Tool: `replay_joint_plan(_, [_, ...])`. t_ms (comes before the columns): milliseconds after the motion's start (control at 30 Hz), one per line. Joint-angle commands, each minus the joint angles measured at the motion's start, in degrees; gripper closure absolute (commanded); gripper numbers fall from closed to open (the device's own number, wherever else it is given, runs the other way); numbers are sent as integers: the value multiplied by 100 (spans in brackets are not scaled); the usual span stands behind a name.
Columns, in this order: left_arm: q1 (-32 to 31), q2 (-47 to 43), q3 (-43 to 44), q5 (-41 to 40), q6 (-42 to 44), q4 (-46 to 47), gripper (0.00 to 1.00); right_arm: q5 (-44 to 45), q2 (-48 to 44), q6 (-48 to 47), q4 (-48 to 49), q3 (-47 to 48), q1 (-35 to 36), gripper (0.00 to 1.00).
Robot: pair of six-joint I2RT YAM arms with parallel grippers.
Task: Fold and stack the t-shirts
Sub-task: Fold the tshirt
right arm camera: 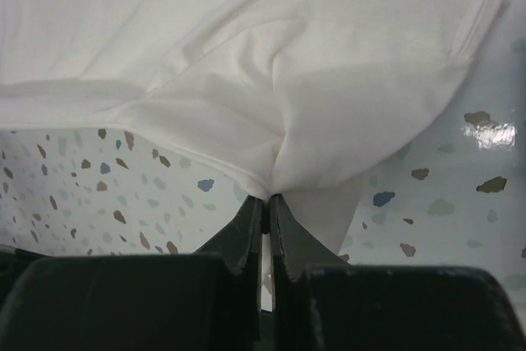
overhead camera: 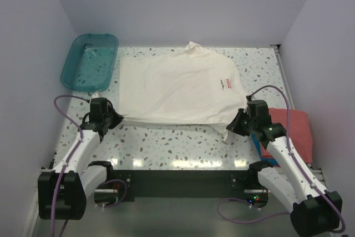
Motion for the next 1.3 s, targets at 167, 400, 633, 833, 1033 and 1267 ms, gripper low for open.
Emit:
replay_joint_plan(167, [38, 875, 1233, -410, 96, 221, 100, 557, 1471, -226, 401, 1476, -2, 100])
replay_joint_plan(400, [38, 1710, 1629, -550, 0, 467, 100, 627, 2938, -402, 841, 2406, -3, 100])
replay_joint_plan(633, [38, 2422, 2129, -542, -71, 564, 100, 654, 3993, -481, 1017, 3128, -55, 100])
replay_joint_plan(833, [38, 2967, 2534, -559, -80, 546, 100, 610, 4723, -464, 1122, 3638, -117, 100])
replay_joint_plan(1033, [170, 3240, 2763, -559, -53, 511, 100, 548, 5120, -437, 1061, 4113, -257, 100])
replay_joint_plan(1267, [266, 3557, 2912, -410, 52, 563, 90, 391, 5428, -393, 1113, 4420, -433, 100])
